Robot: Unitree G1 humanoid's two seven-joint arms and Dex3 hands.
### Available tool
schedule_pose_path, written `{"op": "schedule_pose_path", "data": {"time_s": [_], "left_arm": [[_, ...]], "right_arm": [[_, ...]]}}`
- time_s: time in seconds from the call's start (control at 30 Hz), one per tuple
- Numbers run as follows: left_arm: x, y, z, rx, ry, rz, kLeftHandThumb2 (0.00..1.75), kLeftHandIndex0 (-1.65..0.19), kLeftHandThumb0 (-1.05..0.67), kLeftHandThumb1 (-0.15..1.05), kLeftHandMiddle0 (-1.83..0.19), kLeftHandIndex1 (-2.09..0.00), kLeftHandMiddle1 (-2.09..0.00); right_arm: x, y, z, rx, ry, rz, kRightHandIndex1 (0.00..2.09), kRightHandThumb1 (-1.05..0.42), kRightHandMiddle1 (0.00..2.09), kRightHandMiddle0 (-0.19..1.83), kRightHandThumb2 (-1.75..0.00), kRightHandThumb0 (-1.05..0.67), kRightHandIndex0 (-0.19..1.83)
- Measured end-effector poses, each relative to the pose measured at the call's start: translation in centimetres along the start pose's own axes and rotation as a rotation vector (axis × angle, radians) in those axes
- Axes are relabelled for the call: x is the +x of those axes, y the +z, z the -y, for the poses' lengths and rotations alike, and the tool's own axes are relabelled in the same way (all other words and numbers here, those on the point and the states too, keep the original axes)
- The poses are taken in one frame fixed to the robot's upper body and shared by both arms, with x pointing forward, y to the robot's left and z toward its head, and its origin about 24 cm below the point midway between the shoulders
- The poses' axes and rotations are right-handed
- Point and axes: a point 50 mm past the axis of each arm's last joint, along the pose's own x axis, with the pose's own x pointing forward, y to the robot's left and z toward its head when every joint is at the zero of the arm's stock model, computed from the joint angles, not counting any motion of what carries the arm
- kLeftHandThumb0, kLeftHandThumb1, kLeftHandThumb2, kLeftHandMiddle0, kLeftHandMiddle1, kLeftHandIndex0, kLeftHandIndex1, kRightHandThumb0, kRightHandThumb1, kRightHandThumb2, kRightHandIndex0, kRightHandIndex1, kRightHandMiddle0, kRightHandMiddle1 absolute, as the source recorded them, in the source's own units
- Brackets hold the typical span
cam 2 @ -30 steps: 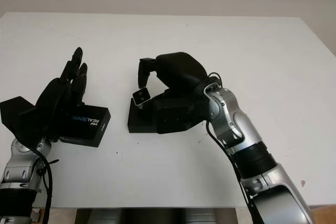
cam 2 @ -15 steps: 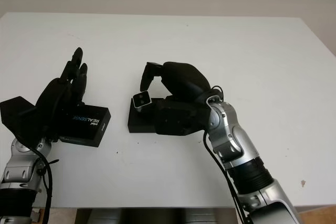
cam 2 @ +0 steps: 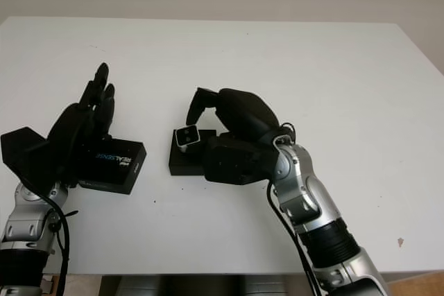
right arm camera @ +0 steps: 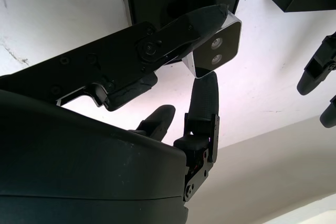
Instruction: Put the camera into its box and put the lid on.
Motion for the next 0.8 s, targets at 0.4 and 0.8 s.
{"op": "schedule_pose_path", "data": {"time_s": [0.4, 0.8], "left_arm": [[0.0, 0.0, 0.0, -0.002, 0.001, 0.000, 0.58, 0.19, -0.86, 1.05, 0.19, 0.00, 0.00], [0.0, 0.0, 0.0, 0.000, 0.000, -0.001, 0.60, 0.19, -0.86, 1.05, 0.19, 0.00, 0.00]], "right_arm": [[-0.7, -0.4, -1.9, 0.028, -0.053, -0.044, 0.63, -0.94, 1.47, 0.44, -0.05, -0.35, 0.30], [-1.1, -0.5, -2.7, 0.029, -0.102, -0.073, 0.63, -0.94, 1.46, 0.43, -0.05, -0.34, 0.28]]}}
